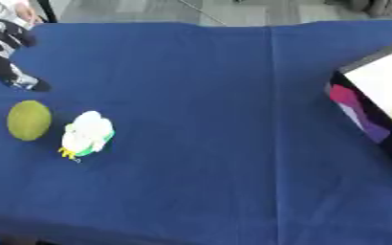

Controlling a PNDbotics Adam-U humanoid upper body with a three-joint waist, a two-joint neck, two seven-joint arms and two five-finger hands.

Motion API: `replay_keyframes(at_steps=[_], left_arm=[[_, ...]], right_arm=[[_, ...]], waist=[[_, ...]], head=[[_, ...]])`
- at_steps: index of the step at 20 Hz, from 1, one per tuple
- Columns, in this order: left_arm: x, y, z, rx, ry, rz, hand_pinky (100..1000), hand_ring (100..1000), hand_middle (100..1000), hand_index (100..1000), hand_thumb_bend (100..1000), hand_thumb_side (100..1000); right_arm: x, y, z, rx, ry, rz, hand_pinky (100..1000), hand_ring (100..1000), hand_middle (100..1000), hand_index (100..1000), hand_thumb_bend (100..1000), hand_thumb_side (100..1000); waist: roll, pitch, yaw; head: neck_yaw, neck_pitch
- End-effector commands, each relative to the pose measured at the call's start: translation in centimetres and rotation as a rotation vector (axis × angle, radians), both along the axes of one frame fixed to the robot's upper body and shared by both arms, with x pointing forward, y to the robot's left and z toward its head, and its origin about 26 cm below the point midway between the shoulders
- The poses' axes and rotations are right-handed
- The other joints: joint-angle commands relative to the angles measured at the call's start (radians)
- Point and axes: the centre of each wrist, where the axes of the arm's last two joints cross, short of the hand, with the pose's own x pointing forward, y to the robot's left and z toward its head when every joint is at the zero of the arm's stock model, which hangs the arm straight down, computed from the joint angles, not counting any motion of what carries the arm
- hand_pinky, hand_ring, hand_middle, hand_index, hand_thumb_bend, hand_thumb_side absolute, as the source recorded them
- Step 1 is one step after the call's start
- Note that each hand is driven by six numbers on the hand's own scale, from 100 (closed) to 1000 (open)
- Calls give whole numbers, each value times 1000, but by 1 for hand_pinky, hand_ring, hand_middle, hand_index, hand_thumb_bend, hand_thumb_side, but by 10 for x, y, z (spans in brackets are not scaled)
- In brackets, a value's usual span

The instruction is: Pick up the objects with one hand, pass them to the other hand, and then place them into the box on the other side of the table.

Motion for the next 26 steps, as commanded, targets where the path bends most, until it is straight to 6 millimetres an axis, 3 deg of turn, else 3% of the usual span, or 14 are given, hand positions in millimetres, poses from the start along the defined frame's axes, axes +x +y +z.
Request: replay_keyframes(at_steps=[1, 2, 3, 12, 18, 24, 26], left_arm=[[2, 22, 7, 17, 34, 71, 933, 937, 851, 903, 614, 303], [3, 26, 5, 16, 46, 83, 931, 937, 852, 903, 604, 251], [3, 31, 1, 20, 64, 105, 931, 937, 852, 903, 629, 305], [11, 52, -32, 22, 184, 189, 934, 940, 855, 905, 652, 334], [20, 54, -52, 70, 213, 252, 921, 933, 848, 912, 680, 321], [28, 50, -71, 126, 205, 293, 903, 920, 831, 881, 631, 311], [29, 48, -74, 121, 208, 286, 877, 890, 794, 821, 514, 286]], right_arm=[[-5, 2, 9, 12, -17, -108, 691, 830, 830, 823, 100, 192], [-5, 2, 9, 13, -16, -109, 691, 829, 830, 823, 100, 184], [-5, 2, 8, 13, -14, -109, 691, 829, 830, 822, 100, 193], [-4, 3, 5, 22, -7, -120, 692, 828, 827, 821, 100, 192], [-4, 4, 3, 28, -6, -114, 693, 827, 823, 818, 100, 192], [-4, 3, 2, 30, -7, -116, 692, 827, 823, 818, 100, 194], [-4, 3, 2, 32, -6, -119, 692, 827, 821, 818, 100, 194]], waist=[[-1, -21, 2], [-2, -20, 2], [-3, -19, 2], [-20, -7, -4], [-27, -4, -9], [-27, -4, -14], [-26, -4, -15]], head=[[9, -2], [9, -2], [7, -3], [5, -12], [17, -16], [24, -15], [21, -14]])
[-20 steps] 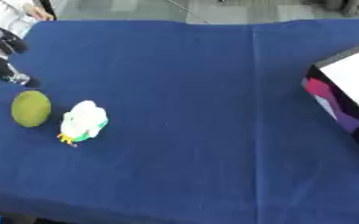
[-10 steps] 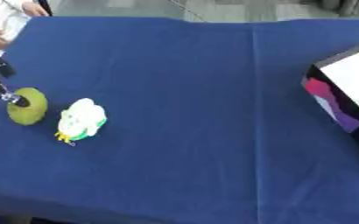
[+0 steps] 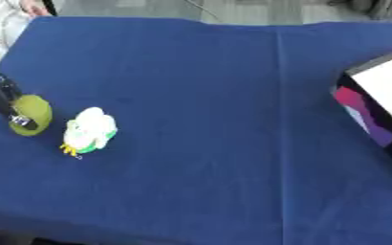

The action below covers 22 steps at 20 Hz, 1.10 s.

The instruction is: Pick up the objects with one hand, pass them to the other hand, and then place them into the box on the other side of the table.

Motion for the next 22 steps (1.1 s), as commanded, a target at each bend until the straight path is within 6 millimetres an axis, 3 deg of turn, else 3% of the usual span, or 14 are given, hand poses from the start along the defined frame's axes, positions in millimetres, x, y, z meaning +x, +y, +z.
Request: replay_keyframes(at_steps=[1, 7, 9, 15, 17, 22], left_arm=[[-1, 3, 12, 27, -27, 15, 866, 874, 770, 816, 470, 274], [0, -3, 14, 96, -47, 24, 730, 732, 615, 629, 200, 144], [-1, -7, 16, 143, -67, 24, 685, 684, 566, 562, 195, 100], [-14, -31, 41, 111, -174, -44, 643, 602, 490, 529, 157, 100], [-25, -46, 59, 74, -259, -99, 642, 588, 475, 521, 105, 100], [-59, -97, 95, -14, -493, -262, 652, 567, 461, 526, 100, 100]], right_arm=[[-5, 0, 8, 19, -13, -132, 692, 826, 821, 818, 100, 195], [-5, 0, 8, 27, -8, -129, 691, 824, 817, 815, 100, 200], [-5, 1, 7, 26, -2, -125, 691, 823, 814, 814, 100, 203], [-5, 1, 6, 19, 12, -120, 692, 820, 806, 812, 100, 208], [-5, 2, 7, 15, 7, -112, 692, 821, 805, 811, 100, 204], [-5, 12, 18, -30, -13, -32, 698, 827, 820, 819, 100, 201]], waist=[[1, -16, -1], [5, -21, 0], [6, -24, 0], [8, -29, 3], [8, -29, 5], [6, -33, 9]], head=[[3, -8], [2, -4], [-1, -3], [-10, -4], [-17, -4], [-35, -1]])
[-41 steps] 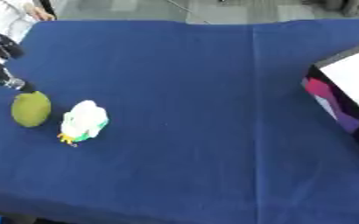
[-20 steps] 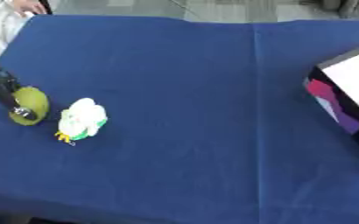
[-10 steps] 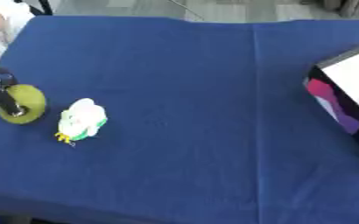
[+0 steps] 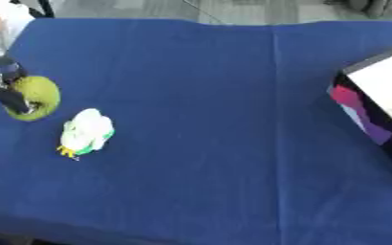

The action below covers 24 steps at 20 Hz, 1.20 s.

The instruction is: Pick up the objects with one hand, pass them to the other hand, and then place them into the box on the other side of the table.

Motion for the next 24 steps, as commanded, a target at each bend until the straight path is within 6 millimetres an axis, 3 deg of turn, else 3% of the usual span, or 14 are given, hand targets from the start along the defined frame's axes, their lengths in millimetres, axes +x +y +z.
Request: replay_keyframes(at_steps=[1, 8, 12, 19, 24], left_arm=[[-26, -25, 38, -14, -162, -95, 657, 563, 463, 527, 100, 100], [-48, -84, 38, -144, -346, -332, 664, 536, 452, 532, 100, 156], [-60, -109, 35, -213, -449, -448, 673, 529, 448, 535, 100, 210], [-59, -141, 18, -391, -611, -542, 678, 510, 434, 533, 100, 300], [-52, -159, 1, -505, -709, -576, 680, 506, 430, 532, 100, 333]], right_arm=[[-5, 9, 16, -41, -15, -38, 700, 829, 825, 822, 100, 201], [-5, 61, 36, -218, 96, 209, 723, 854, 866, 862, 100, 237], [-7, 95, 39, -315, 163, 316, 735, 861, 873, 881, 146, 230], [-15, 144, 37, -445, 250, 467, 748, 869, 879, 903, 237, 189], [-21, 168, 33, -524, 292, 535, 752, 873, 878, 906, 263, 193]], waist=[[-1, -31, 2], [-6, -42, -1], [-6, -46, -1], [-11, -53, -2], [-15, -51, -3]], head=[[-14, -2], [-58, 0], [-81, 5], [-124, 9], [-150, 10]])
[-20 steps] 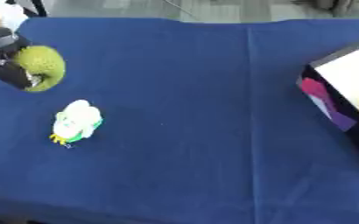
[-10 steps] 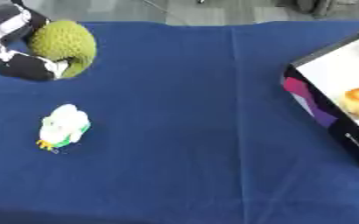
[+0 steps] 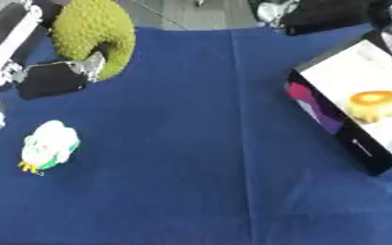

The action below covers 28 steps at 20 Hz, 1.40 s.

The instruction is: Pick up the objects with one hand, pass them to the other hand, and then place them into the box on the other side of the table.

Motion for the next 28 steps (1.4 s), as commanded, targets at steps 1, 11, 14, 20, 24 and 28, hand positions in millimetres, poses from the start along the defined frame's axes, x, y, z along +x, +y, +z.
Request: replay_keyframes(at_steps=[1, 11, 14, 20, 24, 28], left_arm=[[1, -10, -1, -63, -82, -32, 680, 505, 430, 532, 100, 336], [7, -43, -25, -154, -224, -196, 668, 491, 423, 523, 100, 337], [8, -50, -27, -145, -235, -225, 668, 491, 421, 521, 100, 334], [10, -60, -36, -133, -222, -264, 669, 491, 421, 521, 100, 338], [9, -67, -36, -141, -259, -300, 672, 494, 423, 521, 100, 334], [8, -69, -36, -146, -312, -336, 675, 497, 425, 520, 100, 320]], right_arm=[[-9, 12, 3, -46, -11, 48, 752, 873, 878, 906, 265, 196], [-18, 40, -5, -146, 2, 127, 757, 883, 884, 917, 307, 191], [-20, 44, -6, -160, 4, 142, 755, 886, 886, 926, 321, 195], [-21, 48, -8, -160, 35, 183, 751, 886, 887, 934, 311, 239], [-21, 50, -14, -176, 85, 224, 748, 878, 867, 911, 332, 212], [-18, 49, -20, -197, 130, 239, 748, 858, 797, 858, 312, 138]], waist=[[1, -22, -1], [-8, -15, 13], [-10, -12, 18], [-12, -5, 20], [-13, -2, 22], [-14, -1, 23]], head=[[-18, 1], [-48, -8], [-51, -11], [-56, -13], [-62, -12], [-63, -9]])
